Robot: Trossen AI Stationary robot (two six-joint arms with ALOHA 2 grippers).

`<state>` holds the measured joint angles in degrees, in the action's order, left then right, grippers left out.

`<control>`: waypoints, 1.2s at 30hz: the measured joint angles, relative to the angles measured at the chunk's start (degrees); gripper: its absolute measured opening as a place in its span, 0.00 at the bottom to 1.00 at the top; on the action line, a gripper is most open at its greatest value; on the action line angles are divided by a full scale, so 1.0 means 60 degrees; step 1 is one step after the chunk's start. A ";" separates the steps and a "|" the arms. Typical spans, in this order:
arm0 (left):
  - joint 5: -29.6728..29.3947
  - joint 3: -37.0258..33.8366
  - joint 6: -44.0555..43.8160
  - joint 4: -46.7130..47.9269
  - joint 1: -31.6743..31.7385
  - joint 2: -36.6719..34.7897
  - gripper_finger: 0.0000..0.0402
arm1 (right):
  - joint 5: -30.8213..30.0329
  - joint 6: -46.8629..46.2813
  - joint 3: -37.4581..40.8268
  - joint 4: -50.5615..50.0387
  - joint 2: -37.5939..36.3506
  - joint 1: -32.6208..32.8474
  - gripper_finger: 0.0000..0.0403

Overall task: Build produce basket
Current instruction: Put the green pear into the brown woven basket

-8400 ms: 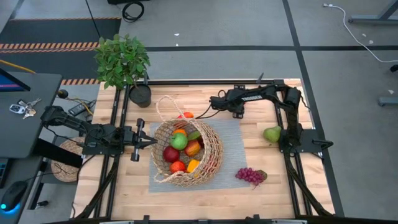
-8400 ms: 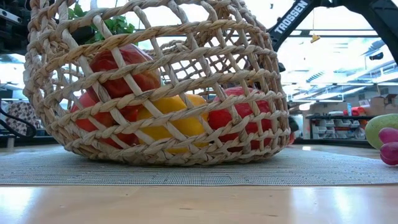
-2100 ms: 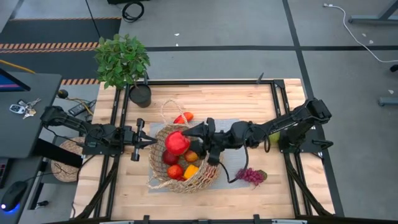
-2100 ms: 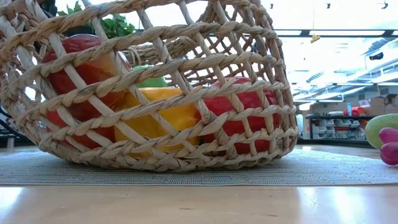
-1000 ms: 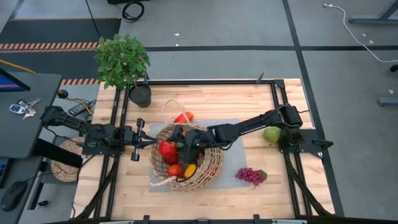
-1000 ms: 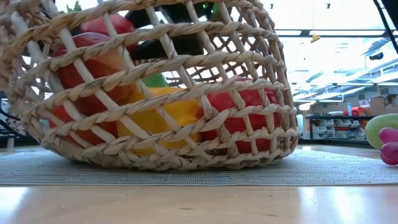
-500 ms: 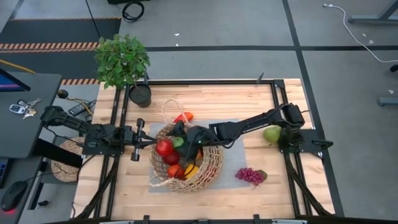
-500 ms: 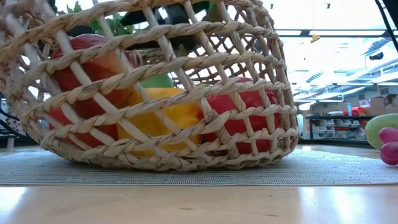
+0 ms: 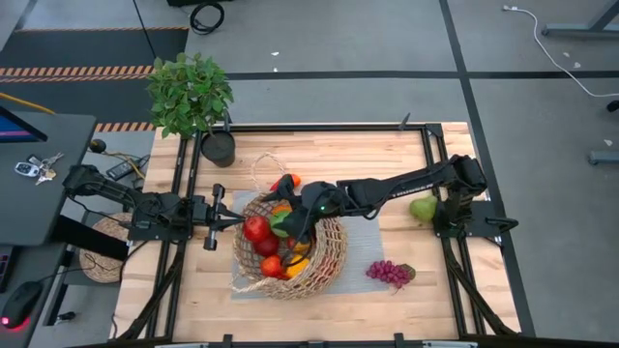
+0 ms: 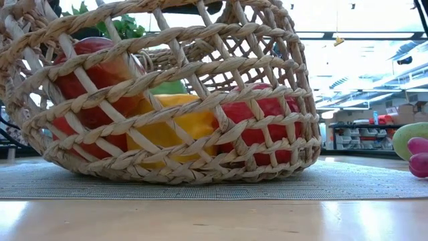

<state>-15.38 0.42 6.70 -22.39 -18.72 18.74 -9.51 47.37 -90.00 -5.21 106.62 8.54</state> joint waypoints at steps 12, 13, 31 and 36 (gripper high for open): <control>0.0000 -0.0003 0.0000 0.0000 0.0000 0.0000 0.09 | 0.0419 -0.1239 0.0016 0.0384 -0.0775 -0.0393 0.99; 0.0000 -0.0003 0.0000 0.0004 0.0003 -0.0001 0.09 | 0.0526 -0.1461 0.0013 0.0434 -0.0906 -0.0420 0.99; 0.0000 0.0001 0.0000 0.0004 0.0004 0.0000 0.08 | 0.1374 -0.4530 -0.0016 -0.2710 -0.2375 -0.1338 0.99; 0.0000 -0.0001 0.0000 0.0001 0.0000 0.0000 0.07 | 0.2164 -0.4948 0.0015 -0.3652 -0.2391 -0.1585 0.99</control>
<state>-15.38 0.42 6.70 -22.38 -18.72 18.74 3.47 17.68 -89.91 -27.12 92.28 -0.98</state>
